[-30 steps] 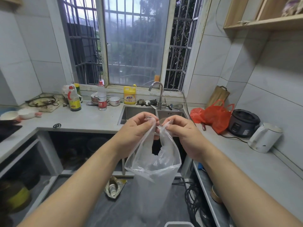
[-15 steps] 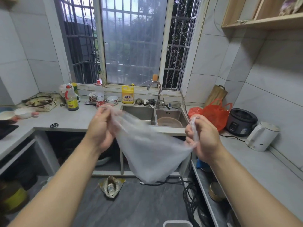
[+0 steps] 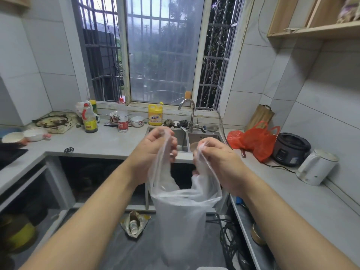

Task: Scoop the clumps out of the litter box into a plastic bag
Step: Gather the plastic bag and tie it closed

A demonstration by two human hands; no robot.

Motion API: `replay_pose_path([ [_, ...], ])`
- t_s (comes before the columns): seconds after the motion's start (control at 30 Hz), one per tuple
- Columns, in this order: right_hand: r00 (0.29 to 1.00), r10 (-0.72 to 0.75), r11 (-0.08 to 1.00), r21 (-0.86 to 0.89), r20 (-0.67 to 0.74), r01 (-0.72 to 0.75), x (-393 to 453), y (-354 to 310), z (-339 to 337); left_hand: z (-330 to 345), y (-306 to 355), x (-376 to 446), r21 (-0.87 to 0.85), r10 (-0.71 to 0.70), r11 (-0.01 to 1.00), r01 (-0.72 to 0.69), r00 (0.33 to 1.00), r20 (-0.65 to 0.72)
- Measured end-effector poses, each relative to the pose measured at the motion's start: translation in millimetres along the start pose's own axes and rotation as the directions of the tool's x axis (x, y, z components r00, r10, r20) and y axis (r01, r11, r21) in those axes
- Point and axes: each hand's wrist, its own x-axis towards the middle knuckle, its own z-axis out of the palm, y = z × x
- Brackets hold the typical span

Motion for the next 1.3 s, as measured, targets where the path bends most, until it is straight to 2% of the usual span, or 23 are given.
replay_pose_path([
  [0.07,0.997,-0.080,0.980,-0.181,-0.009,0.078,3.3,0.6,5.4,12.3,-4.2,2.6,0.065,0.018,0.998,-0.019,1.000,0.020],
  [0.13,0.988,-0.154,0.946,-0.292,-0.019,0.142,5.4,1.5,8.5,21.5,-9.4,2.7,0.138,0.033,0.990,-0.035,0.999,0.018],
  [0.37,0.964,-0.249,0.914,-0.352,-0.097,0.200,3.4,5.9,10.6,32.7,-18.4,-1.7,0.118,0.017,0.993,-0.009,0.998,-0.067],
  [0.5,0.976,-0.218,0.944,-0.256,-0.014,0.207,1.5,3.8,7.4,30.3,-17.6,-5.5,0.034,-0.096,0.995,0.098,0.994,-0.045],
  [0.63,0.984,-0.149,0.909,-0.378,0.099,0.175,-1.7,-5.6,8.0,26.9,-12.7,-7.1,0.003,-0.238,0.971,0.238,0.970,0.050],
  [0.77,0.990,-0.129,0.881,-0.453,0.050,0.138,-3.0,-9.6,10.9,22.7,-11.6,-5.1,0.023,-0.289,0.957,0.289,0.957,0.008],
  [0.83,0.990,-0.142,0.868,-0.478,0.018,0.133,-2.5,-10.1,10.9,21.4,-10.1,-6.7,-0.013,-0.279,0.960,0.279,0.960,-0.014],
  [0.9,0.988,-0.152,0.877,-0.463,-0.013,0.129,-2.2,-8.9,9.1,23.1,-8.5,-8.5,-0.037,-0.239,0.971,0.236,0.967,-0.093],
  [0.93,0.987,-0.159,0.884,-0.449,-0.030,0.128,-2.3,-8.1,7.7,24.7,-7.4,-10.0,0.001,-0.178,0.984,0.181,0.969,-0.172],
  [0.97,0.985,-0.165,0.892,-0.434,-0.049,0.128,-2.4,-7.2,6.1,26.3,-6.5,-12.9,0.115,-0.064,0.989,0.099,0.960,-0.273],
  [1.0,0.984,-0.166,0.900,-0.417,-0.067,0.124,-2.6,-6.6,4.9,28.2,-5.4,-18.5,0.296,0.097,0.955,0.014,0.930,-0.355],
  [1.03,0.983,-0.164,0.910,-0.398,-0.083,0.118,-2.9,-6.4,3.7,30.3,-3.6,-26.4,0.485,0.263,0.873,-0.058,0.892,-0.367],
  [1.07,0.982,-0.161,0.919,-0.377,-0.098,0.113,-2.7,-6.6,2.7,33.5,-0.9,-35.8,0.632,0.392,0.764,-0.130,0.872,-0.293],
  [1.1,0.982,-0.157,0.928,-0.355,-0.109,0.109,-2.7,-7.0,1.8,37.5,0.3,-45.9,0.736,0.448,0.648,-0.194,0.879,-0.162],
  [1.17,0.979,-0.159,0.936,-0.335,-0.129,0.108,-1.9,-7.6,-0.1,43.0,-3.0,-64.9,0.895,0.400,0.373,-0.247,0.912,0.085],
  [1.2,0.977,-0.166,0.937,-0.330,-0.138,0.112,-1.7,-8.4,-0.8,43.6,-6.8,-71.1,0.939,0.352,0.241,-0.246,0.924,0.152],
  [1.23,0.975,-0.171,0.939,-0.322,-0.143,0.118,-1.7,-9.2,-1.1,42.9,-10.1,-75.6,0.961,0.311,0.154,-0.230,0.934,0.174],
  [1.3,0.974,-0.173,0.944,-0.307,-0.148,0.121,-2.5,-10.4,-1.0,39.0,-15.9,-79.1,0.977,0.238,0.112,-0.179,0.960,0.148],
])
